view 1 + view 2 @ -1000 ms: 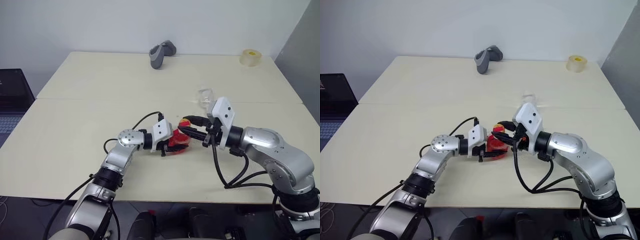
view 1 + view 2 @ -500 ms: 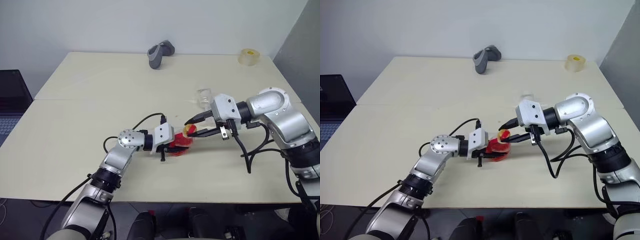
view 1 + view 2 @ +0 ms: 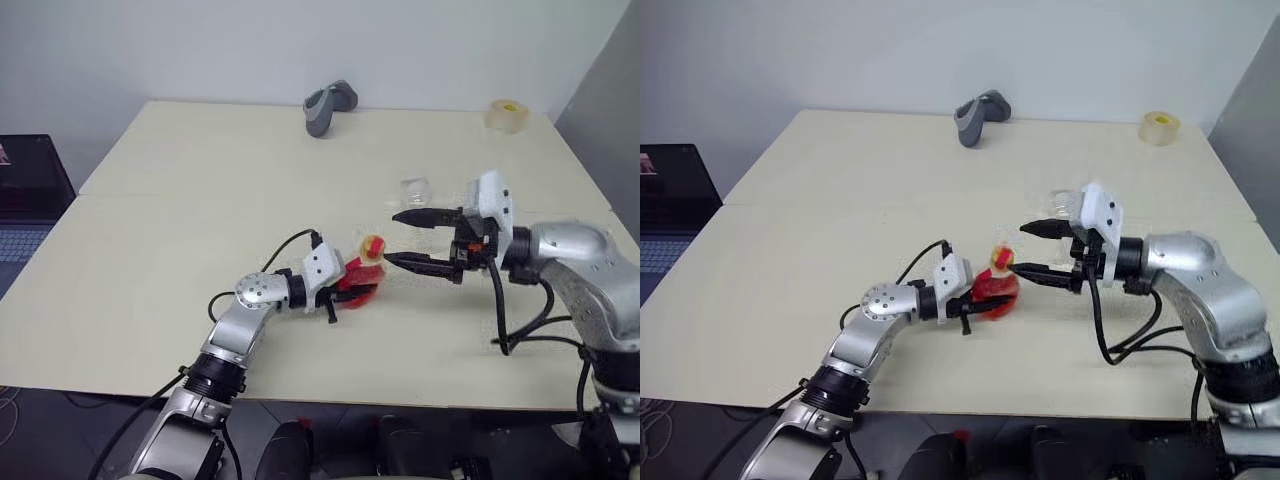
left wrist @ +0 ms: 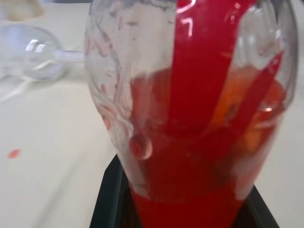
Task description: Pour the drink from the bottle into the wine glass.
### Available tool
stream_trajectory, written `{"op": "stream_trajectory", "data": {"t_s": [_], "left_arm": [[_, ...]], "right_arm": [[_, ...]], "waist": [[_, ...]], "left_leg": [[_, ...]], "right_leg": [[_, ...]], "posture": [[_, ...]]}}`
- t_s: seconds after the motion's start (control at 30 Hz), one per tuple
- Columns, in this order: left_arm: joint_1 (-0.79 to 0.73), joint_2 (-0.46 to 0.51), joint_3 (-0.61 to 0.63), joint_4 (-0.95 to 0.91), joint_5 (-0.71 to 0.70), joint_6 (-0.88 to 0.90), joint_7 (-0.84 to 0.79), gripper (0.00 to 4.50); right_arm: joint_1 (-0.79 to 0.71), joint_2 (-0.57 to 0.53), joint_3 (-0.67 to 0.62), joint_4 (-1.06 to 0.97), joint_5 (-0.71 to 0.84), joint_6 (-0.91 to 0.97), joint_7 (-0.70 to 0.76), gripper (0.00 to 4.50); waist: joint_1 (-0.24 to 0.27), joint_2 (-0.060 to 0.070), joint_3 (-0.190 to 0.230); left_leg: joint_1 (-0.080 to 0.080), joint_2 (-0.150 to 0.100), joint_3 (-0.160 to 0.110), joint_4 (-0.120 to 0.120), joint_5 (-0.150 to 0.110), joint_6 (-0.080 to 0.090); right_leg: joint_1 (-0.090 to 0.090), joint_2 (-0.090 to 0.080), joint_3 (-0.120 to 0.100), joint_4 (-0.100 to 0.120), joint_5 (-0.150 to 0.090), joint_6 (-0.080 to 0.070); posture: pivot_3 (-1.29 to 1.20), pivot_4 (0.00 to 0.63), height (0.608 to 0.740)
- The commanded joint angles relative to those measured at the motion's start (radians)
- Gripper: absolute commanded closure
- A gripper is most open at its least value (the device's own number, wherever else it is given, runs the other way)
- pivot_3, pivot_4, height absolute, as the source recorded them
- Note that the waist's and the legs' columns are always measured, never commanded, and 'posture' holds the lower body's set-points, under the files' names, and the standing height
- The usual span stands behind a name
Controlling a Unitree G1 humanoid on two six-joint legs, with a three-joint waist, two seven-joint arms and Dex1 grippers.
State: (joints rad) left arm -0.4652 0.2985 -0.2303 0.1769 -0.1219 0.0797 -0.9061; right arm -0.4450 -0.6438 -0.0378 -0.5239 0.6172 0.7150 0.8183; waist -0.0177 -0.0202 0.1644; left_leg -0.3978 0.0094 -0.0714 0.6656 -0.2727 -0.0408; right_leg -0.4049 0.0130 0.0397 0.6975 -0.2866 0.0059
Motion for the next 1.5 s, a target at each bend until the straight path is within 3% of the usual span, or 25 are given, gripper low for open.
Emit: {"op": "stream_trajectory", "data": {"t_s": [0.03,0.13,0.33,0.83,0.93,1.07,1.1,1.27,1.4,1.5], "left_arm": [[-0.046,-0.03,0.042,0.03,0.01,-0.026,0.088,3.6],[-0.064,-0.036,0.035,0.062,0.029,-0.048,0.107,3.6],[-0.083,-0.039,0.026,0.1,0.042,-0.074,0.111,3.6],[-0.084,-0.046,0.019,0.109,0.058,-0.093,0.109,3.6],[-0.085,-0.044,0.02,0.109,0.059,-0.094,0.108,3.6],[-0.085,-0.041,0.022,0.109,0.059,-0.094,0.106,3.6],[-0.085,-0.04,0.022,0.109,0.059,-0.094,0.105,3.6],[-0.082,-0.035,0.02,0.097,0.05,-0.088,0.087,3.6],[-0.062,-0.019,0.009,0.061,0.01,-0.088,-0.005,3.63],[-0.056,-0.004,0.004,0.042,-0.012,-0.095,-0.063,3.63]], "right_arm": [[0.042,0.133,0.022,-0.179,-0.02,0.083,-0.281,1.18],[0.053,0.24,0.079,-0.205,-0.083,0.133,-0.445,1.18],[0.035,0.314,0.158,-0.179,-0.197,0.113,-0.564,1.18],[0.007,0.371,0.189,-0.095,-0.279,0.118,-0.597,1.18],[0.003,0.379,0.182,-0.089,-0.284,0.111,-0.593,1.8],[0.01,0.377,0.173,-0.091,-0.276,0.11,-0.571,3.14],[0.012,0.373,0.172,-0.091,-0.273,0.109,-0.562,3.28],[-0.012,0.299,0.147,-0.029,-0.224,0.063,-0.406,3.28],[-0.11,0.115,0.182,0.18,-0.166,-0.082,0.003,3.28],[-0.221,0.025,0.242,0.378,-0.199,-0.167,0.219,3.28]], "waist": [[-0.003,0.0,0.0],[-0.01,0.0,0.0],[-0.01,0.0,0.0],[-0.012,0.0,0.0],[-0.012,0.0,0.0],[-0.012,0.0,0.0],[-0.012,0.0,0.0],[-0.012,0.0,0.0],[-0.013,0.0,0.0],[-0.014,0.001,0.0]], "left_leg": [[0.0,0.0,0.0,0.0,0.0,0.0],[0.001,0.0,0.0,-0.001,0.0,0.0],[0.0,-0.001,0.0,-0.001,0.0,0.0],[0.0,-0.001,0.0,-0.001,0.0,0.0],[0.0,-0.001,0.0,-0.001,0.0,0.0],[0.0,-0.001,0.0,-0.001,0.0,0.0],[0.0,-0.001,0.0,-0.001,0.0,0.0],[0.0,-0.001,0.0,-0.001,0.0,0.0],[0.0,-0.001,0.001,-0.001,0.0,0.0],[0.001,-0.001,0.003,-0.002,0.0,0.0]], "right_leg": [[0.0,0.0,0.0,0.0,0.0,0.0],[0.0,0.001,0.0,0.001,0.0,0.0],[0.0,0.0,0.0,-0.001,0.0,0.0],[0.0,0.0,0.0,-0.001,0.0,0.0],[0.0,0.0,0.0,-0.001,0.0,0.0],[0.0,0.0,0.0,-0.001,0.0,0.0],[0.0,0.0,0.0,-0.001,0.0,0.0],[0.0,0.0,0.0,-0.001,0.0,0.0],[0.0,0.001,-0.001,-0.001,0.0,0.0],[0.0,0.002,-0.001,-0.002,0.0,0.0]], "posture": [[0.0,0.15,0.74],[0.0,0.15,0.74],[0.0,0.15,0.74],[0.0,0.15,0.74],[0.0,0.15,0.74],[0.0,0.15,0.74],[0.0,0.15,0.74],[0.0,0.15,0.74],[0.0,0.15,0.74],[0.0,0.15,0.74]]}}
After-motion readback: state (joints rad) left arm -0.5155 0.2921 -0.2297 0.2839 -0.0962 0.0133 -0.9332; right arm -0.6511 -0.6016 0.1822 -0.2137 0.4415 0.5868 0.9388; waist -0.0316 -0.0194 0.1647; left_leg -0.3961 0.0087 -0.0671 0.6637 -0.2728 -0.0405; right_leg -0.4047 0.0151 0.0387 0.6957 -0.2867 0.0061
